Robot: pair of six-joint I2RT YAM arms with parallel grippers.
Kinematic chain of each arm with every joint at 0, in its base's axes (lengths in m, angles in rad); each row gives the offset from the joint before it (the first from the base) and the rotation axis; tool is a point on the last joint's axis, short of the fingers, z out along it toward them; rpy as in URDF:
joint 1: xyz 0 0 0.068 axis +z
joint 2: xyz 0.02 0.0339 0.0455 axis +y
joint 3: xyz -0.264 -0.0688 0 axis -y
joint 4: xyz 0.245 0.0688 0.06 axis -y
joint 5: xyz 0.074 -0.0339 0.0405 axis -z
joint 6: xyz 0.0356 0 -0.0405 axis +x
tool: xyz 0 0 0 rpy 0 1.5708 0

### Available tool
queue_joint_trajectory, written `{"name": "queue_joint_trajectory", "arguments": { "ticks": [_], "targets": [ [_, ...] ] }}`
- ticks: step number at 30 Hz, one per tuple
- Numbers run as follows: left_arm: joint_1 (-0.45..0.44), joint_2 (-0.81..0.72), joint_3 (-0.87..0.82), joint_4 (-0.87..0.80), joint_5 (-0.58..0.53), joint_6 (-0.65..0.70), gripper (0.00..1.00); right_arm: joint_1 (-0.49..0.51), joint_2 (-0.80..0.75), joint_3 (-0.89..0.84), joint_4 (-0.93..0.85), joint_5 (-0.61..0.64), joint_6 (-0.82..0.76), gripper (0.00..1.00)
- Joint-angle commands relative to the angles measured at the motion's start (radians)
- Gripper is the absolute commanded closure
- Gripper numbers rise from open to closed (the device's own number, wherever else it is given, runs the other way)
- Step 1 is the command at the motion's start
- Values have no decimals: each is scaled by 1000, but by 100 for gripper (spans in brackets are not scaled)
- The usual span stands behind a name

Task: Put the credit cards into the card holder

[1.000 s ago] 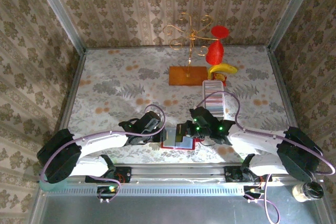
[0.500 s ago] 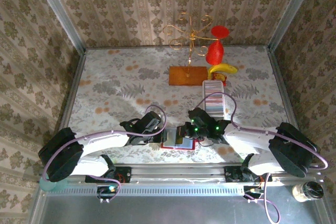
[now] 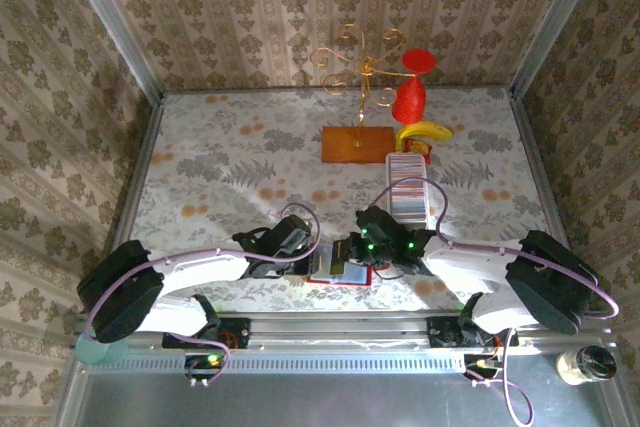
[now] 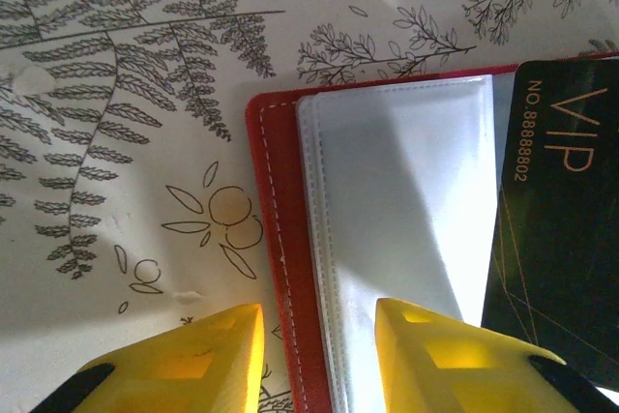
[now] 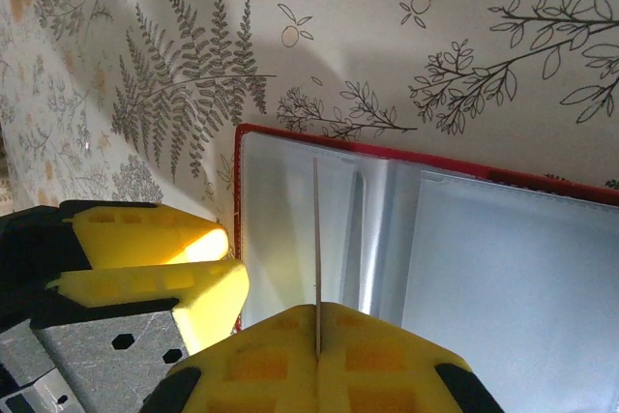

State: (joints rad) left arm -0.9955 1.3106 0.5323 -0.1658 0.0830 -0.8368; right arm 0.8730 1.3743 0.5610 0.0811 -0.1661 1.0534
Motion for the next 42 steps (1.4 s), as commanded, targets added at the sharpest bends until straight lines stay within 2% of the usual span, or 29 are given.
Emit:
{"name": "queue_joint_trajectory", "arguments": {
  "ticks": [1, 6, 16, 25, 36, 42],
  "targets": [
    [-10, 7, 7, 8, -1, -5, 65, 7, 6, -18, 17, 7, 27, 100],
    [-18, 7, 5, 11, -3, -9, 64, 12, -31, -24, 4, 18, 27, 100],
    [-40, -4, 24, -29, -38, 1, 56, 11, -99, -65, -13, 61, 28, 100],
    [-58, 24, 55, -72, -67, 13, 49, 12, -85, -76, 8, 63, 32, 100],
    [-74, 89, 107, -127, -80, 30, 50, 11, -71, -88, 37, 62, 42, 100],
    [-76, 113, 117, -136, -82, 31, 57, 10, -69, -88, 54, 60, 45, 100]
  ]
}}
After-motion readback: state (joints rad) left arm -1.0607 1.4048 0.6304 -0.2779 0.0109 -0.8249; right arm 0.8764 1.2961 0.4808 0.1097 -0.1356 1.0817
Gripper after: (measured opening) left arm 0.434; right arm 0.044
